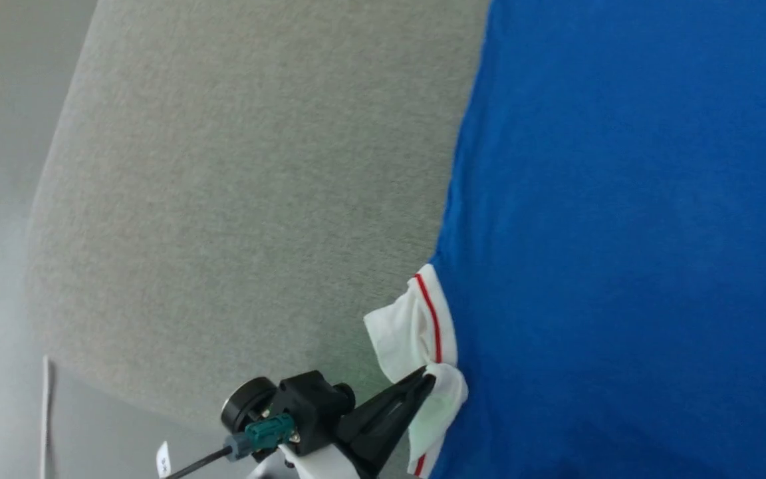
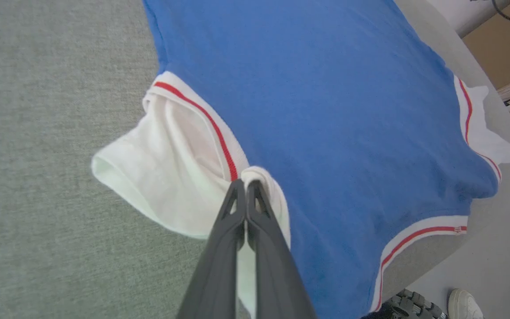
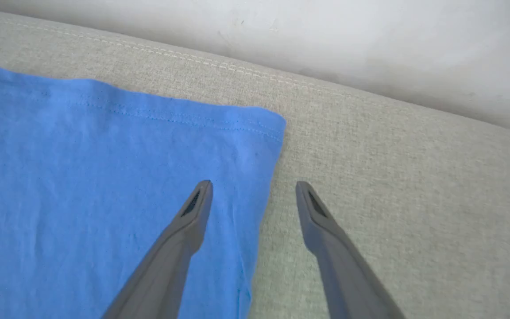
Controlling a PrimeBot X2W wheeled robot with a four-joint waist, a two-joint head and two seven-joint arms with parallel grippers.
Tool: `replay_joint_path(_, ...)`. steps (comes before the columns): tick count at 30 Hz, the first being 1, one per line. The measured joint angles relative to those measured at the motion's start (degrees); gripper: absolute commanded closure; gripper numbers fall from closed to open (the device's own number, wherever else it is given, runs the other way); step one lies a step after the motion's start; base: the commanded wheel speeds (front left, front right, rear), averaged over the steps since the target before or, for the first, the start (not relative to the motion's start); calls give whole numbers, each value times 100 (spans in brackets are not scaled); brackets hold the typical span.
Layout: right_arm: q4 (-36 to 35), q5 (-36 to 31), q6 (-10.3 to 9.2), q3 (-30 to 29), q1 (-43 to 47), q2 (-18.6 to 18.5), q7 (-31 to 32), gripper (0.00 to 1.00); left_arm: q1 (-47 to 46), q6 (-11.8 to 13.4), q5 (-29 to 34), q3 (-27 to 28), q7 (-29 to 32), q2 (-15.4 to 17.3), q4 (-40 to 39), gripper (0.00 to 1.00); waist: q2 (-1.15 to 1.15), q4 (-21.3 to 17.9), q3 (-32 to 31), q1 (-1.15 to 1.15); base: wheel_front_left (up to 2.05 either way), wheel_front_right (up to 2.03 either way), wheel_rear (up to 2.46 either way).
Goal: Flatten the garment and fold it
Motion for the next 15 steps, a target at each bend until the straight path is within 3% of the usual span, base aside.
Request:
replay_joint_path(12,765,-697,0,-174,-540,-277,-171,0,-65,-2,2,-163,-187,-236,163,100,0,622,545,-2,0,0,0)
replay_joint_path(13,780,-695,0,-167,-549,-286,-181,66,-65,-2,-3,-162,-189,-238,187,100,0,638,556,-2,0,0,0)
replay_joint_path(14,791,-694,0,-141,-556,-302,-208,100,-65,-2,-7,-156,-202,-238,215,100,0,639,555,-2,0,0,0)
replay_joint_path(15,808,-688,0,-105,-554,-305,-225,100,-66,-2,-11,-146,-205,-238,240,100,0,634,547,-2,0,0,0)
